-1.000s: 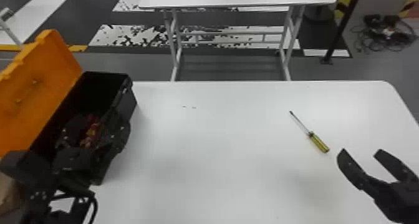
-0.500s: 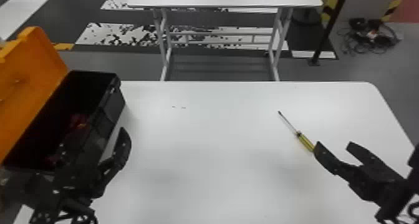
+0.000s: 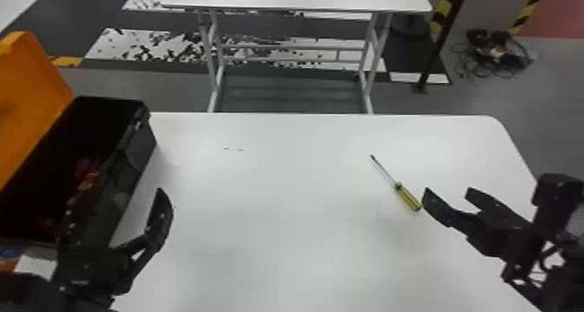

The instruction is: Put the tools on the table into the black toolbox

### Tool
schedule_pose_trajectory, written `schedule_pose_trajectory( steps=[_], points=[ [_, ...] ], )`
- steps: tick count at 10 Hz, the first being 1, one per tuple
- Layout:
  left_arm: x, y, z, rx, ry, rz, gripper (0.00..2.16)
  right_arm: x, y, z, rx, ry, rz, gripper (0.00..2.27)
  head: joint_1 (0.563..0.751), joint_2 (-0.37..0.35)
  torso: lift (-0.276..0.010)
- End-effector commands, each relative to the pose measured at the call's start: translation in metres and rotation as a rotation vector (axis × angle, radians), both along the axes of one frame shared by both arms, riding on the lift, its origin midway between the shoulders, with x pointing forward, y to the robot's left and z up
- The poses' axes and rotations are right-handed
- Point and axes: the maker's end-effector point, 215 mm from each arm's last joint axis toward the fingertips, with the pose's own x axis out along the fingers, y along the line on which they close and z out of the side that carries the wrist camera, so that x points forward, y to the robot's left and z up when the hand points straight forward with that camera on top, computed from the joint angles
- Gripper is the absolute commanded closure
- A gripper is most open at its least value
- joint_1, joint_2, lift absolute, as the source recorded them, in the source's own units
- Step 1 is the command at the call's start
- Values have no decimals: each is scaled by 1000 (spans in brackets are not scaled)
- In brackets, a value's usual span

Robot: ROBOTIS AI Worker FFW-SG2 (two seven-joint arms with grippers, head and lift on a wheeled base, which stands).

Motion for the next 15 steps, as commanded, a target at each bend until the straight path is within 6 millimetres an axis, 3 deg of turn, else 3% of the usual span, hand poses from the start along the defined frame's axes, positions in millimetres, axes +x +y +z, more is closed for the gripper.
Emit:
schedule_pose_trajectory(
  steps=[1, 3, 7, 9, 12, 15],
  points=[
    [-6, -2, -5, 5, 13, -8, 63, 13, -7, -3, -12, 7, -2, 137, 695, -40, -75],
    [-11, -11, -13, 20, 32, -31, 66, 24, -13, -11, -33, 23, 6, 137, 695, -61, -75],
    [-27, -12, -12, 28, 31, -34, 73, 53, 8, -19, -66, 48, 98, 137, 695, -63, -75],
    [-29, -14, -13, 26, 36, -38, 73, 54, 14, -34, -76, 120, 137, 137, 695, -44, -75],
    [-29, -18, -15, 20, 39, -44, 73, 57, 1, -56, -132, 180, 139, 137, 695, -53, -75],
    [-27, -19, -17, 20, 42, -49, 73, 69, 4, -71, -176, 248, 169, 137, 695, -67, -75]
  ],
)
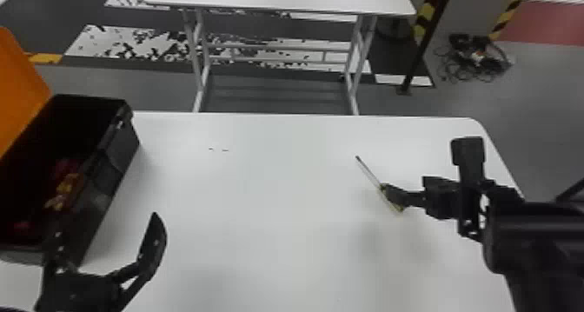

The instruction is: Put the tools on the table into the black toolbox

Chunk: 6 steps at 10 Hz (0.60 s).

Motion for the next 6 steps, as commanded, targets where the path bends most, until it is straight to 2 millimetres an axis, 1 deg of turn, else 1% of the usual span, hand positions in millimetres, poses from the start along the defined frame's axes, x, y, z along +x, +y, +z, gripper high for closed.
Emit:
schedule_pose_trajectory(
  steps=[1, 3, 6],
  points=[
    [0, 0, -1, 0, 1, 0, 73, 6, 6, -6, -31, 35, 20, 137, 695, -66, -75],
    [1, 0, -3, 1, 6, 0, 73, 10, 17, -17, -59, 92, 47, 137, 695, -55, -75],
    [1, 1, -6, 1, 10, 0, 73, 7, 19, -31, -92, 157, 49, 107, 695, -37, -75]
  ],
)
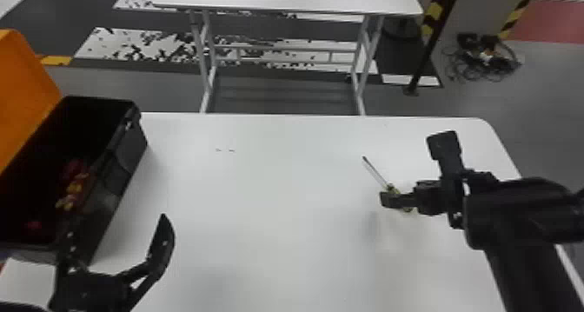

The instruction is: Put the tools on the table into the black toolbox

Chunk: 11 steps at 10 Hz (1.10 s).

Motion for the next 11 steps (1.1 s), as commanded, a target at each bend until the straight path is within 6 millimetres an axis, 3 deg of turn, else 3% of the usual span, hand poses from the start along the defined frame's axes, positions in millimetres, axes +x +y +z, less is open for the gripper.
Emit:
schedule_pose_trajectory(
  steps=[1, 4, 6, 7, 9, 10, 11],
  points=[
    [0, 0, -2, 0, 5, 1, 73, -2, -1, -5, -4, 26, -9, 107, 695, -36, -75],
    [1, 0, -3, 0, 4, 0, 73, -1, -4, -7, -7, 37, -12, 215, 695, -40, -75],
    [1, -1, -3, -1, 5, -1, 73, -3, -5, -8, -10, 44, -16, 407, 695, -42, -75],
    [1, -1, -3, -3, 6, -2, 73, -3, -6, -8, -14, 45, -16, 640, 695, -43, -75],
    [0, -3, -4, -5, 8, -7, 73, -5, -7, -10, -22, 48, -18, 1855, 695, -46, -75],
    [1, -3, -4, -5, 6, -8, 73, -7, -8, -12, -22, 50, -20, 2199, 695, -48, -75],
    [0, -4, -4, -5, 8, -10, 76, -9, -10, -12, -19, 51, -25, 2240, 695, -50, -75]
  ],
)
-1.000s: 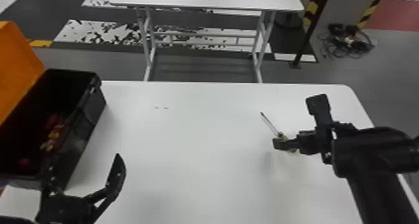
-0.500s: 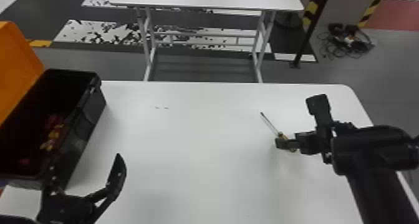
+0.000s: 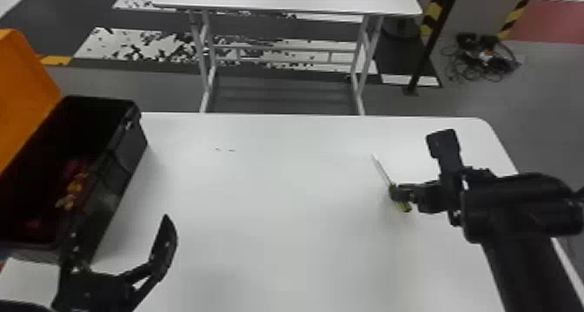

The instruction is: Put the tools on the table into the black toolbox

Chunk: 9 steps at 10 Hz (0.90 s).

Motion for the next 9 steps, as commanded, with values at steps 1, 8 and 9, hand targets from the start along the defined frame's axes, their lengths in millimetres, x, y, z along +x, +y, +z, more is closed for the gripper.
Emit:
schedule_pose_trajectory(
  steps=[1, 8, 9],
  points=[
    [-1, -1, 1, -1, -1, -3, 76, -2, -3, 0, 13, -6, -10, 2240, 695, -53, -75],
    [13, -42, 48, -29, -48, -123, 76, -28, 19, 53, 29, -160, 30, 2240, 695, -78, -75],
    [15, -57, 46, -44, -31, -168, 76, -32, 27, 62, 38, -189, 46, 2240, 695, -82, -75]
  ],
)
